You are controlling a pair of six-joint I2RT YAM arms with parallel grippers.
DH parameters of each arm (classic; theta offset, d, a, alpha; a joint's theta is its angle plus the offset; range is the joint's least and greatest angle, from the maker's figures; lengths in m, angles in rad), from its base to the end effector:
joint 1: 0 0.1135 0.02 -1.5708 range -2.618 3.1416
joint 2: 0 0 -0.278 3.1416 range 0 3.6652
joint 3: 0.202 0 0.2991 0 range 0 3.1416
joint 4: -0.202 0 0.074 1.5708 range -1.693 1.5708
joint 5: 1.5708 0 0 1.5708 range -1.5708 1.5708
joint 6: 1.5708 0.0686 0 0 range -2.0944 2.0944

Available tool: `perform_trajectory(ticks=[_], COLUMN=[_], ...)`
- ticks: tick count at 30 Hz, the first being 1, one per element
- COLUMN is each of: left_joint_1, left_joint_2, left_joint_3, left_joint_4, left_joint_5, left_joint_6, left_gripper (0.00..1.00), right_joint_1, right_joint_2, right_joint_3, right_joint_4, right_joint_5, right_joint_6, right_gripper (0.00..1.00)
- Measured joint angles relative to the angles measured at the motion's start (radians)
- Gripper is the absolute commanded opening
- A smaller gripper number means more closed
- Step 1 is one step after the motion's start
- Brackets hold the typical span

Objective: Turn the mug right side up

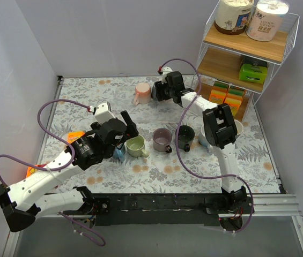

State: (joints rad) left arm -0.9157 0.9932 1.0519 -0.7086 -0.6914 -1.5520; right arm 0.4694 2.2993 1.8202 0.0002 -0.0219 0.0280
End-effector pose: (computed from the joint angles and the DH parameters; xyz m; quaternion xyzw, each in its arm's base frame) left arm 0.1920 -0.1781 0.3467 -0.4067 0.7535 -0.2942 0.4247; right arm 0.5516 0.2815 0.1734 -0.1926 0.8326 0.1369 0.5009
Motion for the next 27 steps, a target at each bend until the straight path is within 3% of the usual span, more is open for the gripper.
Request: perform_trajectory(ticks=[8,9,12,27], left_joint_1=[0.007,0.008,0.011,0.012], left_joint_2=[-0.022,-0.026,-0.037,-0.085], left_joint_3=[0.000,0.000,0.000,-0.017], left_joint_4=[-0.026,-0.025,-0.026,-0.039], left_joint_5=[0.000,0.000,0.000,0.000], left_joint_6=[-0.015,-0.016,-0.020,-0.041], left_gripper=[0.98,0.98,0.98,0.98], right_joint_1=[0.015,0.016,0.017,0.025], right_joint_2=[0.035,0.035,0.035,0.031], right_joint_3=[0.011,0.012,0.016,0.015], right_joint_4=[0.000,0.001,-0.002,-0.008], right_joint_5=[0.020,0.026,0.053,0.102], right_joint_6=[0.017,0.018,0.021,0.048], right_gripper=[0.34,0.21,0.03,0.01])
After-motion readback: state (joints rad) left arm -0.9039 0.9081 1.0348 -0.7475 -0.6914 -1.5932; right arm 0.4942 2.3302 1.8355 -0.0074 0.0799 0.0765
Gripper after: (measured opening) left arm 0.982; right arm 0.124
